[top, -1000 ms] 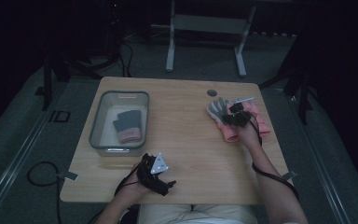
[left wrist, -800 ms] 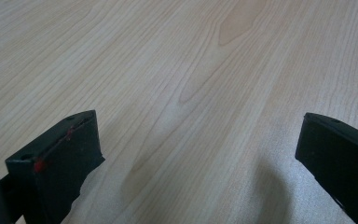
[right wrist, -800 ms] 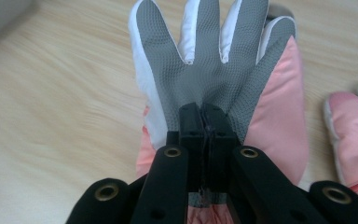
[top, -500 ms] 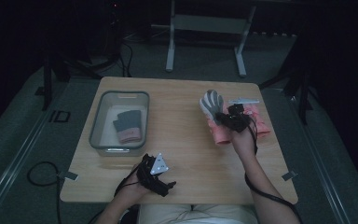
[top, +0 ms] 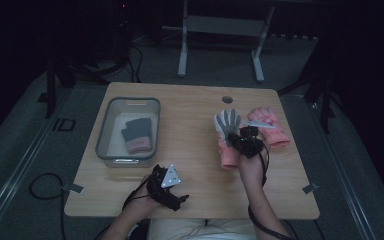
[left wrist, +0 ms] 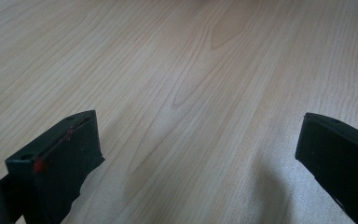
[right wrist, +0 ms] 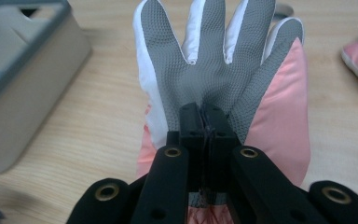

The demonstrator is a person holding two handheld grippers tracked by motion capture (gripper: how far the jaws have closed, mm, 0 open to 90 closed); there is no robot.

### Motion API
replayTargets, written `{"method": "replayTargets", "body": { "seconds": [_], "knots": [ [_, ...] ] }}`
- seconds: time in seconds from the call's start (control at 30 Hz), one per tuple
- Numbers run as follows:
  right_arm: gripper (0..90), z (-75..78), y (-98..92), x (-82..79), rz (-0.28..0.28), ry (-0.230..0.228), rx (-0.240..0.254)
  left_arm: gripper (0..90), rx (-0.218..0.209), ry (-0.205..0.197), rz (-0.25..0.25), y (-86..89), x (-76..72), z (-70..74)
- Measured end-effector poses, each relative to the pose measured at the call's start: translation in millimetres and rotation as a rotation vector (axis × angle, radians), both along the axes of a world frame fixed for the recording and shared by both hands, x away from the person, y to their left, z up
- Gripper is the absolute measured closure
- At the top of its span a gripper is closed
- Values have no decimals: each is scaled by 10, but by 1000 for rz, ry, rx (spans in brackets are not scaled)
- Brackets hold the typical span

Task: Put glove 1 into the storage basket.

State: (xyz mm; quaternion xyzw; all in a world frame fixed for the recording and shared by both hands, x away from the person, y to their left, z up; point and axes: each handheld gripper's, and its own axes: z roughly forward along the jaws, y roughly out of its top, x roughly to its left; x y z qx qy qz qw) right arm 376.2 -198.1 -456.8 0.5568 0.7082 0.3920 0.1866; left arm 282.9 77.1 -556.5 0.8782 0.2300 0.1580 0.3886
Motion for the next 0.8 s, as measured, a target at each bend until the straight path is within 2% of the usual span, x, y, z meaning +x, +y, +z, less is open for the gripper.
{"method": "replayTargets", "body": {
  "seconds": [0.13, 0.23, 0.33, 0.53, 0.63, 0.67, 0.8],
  "knots": [
    [880, -217, 96, -46, -23, 37, -2, 0, -4, -2, -1, 3, -5, 4],
    [880, -337, 188, -83, -35, 30, -9, 0, -10, -10, 2, 10, -15, 2],
    [880, -445, 313, -88, -28, 31, -45, 0, -11, -10, 3, 11, -11, -1],
    [877, -623, 451, 6, -5, 79, -66, 0, -2, -12, -3, 9, -22, -4],
    [872, -690, 467, 34, -4, 99, -58, 0, -6, -10, -3, 11, -16, -3],
    [857, -745, 488, 48, 0, 101, -63, 0, -5, -9, -4, 11, -15, -4],
    [844, -777, 506, 73, 12, 93, -70, 0, 4, -7, -11, 7, -16, -15]
  ]
}}
